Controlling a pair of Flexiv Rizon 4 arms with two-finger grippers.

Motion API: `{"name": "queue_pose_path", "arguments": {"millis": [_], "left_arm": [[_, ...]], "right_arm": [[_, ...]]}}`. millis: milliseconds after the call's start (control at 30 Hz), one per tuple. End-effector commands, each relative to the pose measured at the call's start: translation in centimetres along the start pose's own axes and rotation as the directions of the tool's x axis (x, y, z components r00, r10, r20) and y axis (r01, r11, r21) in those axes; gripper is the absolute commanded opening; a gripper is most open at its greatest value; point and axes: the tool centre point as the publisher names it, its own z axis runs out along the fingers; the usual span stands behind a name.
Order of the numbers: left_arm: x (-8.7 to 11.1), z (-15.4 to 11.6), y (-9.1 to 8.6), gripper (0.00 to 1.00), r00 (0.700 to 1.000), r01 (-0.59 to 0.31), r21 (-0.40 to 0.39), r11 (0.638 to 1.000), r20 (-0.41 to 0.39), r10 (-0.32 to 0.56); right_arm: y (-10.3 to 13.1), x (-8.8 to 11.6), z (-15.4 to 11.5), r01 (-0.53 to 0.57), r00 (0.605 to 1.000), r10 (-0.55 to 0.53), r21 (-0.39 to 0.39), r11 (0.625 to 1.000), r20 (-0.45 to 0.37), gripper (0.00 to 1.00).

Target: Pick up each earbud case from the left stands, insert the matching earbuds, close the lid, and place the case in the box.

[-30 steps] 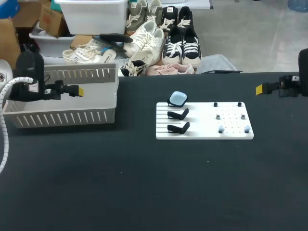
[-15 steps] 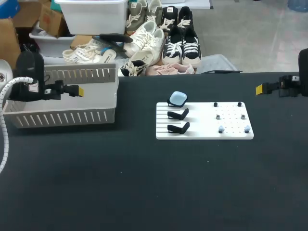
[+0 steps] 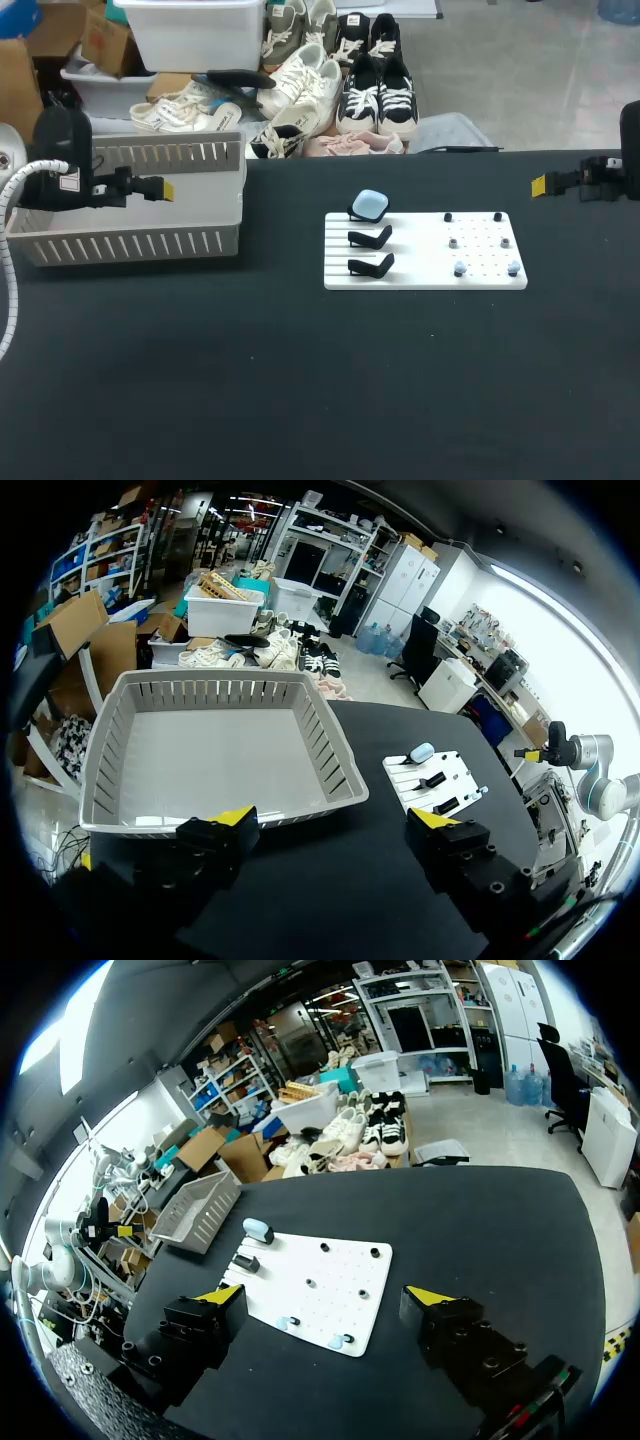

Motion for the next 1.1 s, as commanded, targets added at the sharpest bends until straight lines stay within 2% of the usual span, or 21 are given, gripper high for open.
{"name": "queue_pose_path", "arguments": {"millis": [33,867,967,1033,1100], "left_arm": [[-0.1,0.0,0.0,1.00,1.000,0.000,-0.002,1.000,-0.005,0.000],[-0.1,0.0,0.0,1.00,1.000,0.000,-0.002,1.000,-0.005,0.000],[-1.3,1.6,0.5,1.00,0.995,-0.093,0.020,0.995,-0.022,0.093],[-2.1,2.5,0.5,1.00,0.988,-0.153,0.064,0.986,-0.024,0.155],[-3.1,3.6,0.2,1.00,0.969,-0.243,0.102,0.965,-0.009,0.245]], "right_arm": [[0.0,0.0,0.0,0.001,1.000,-0.001,0.000,1.000,-0.001,1.00],[0.0,0.0,0.0,0.001,1.000,-0.001,0.000,1.000,-0.001,1.00],[0.0,0.0,0.0,0.001,1.000,-0.001,0.000,1.000,-0.001,1.00],[0.0,0.0,0.0,0.001,1.000,-0.001,0.000,1.000,-0.001,1.00],[0.0,0.0,0.0,0.001,1.000,-0.001,0.000,1.000,-0.001,1.00]]}}
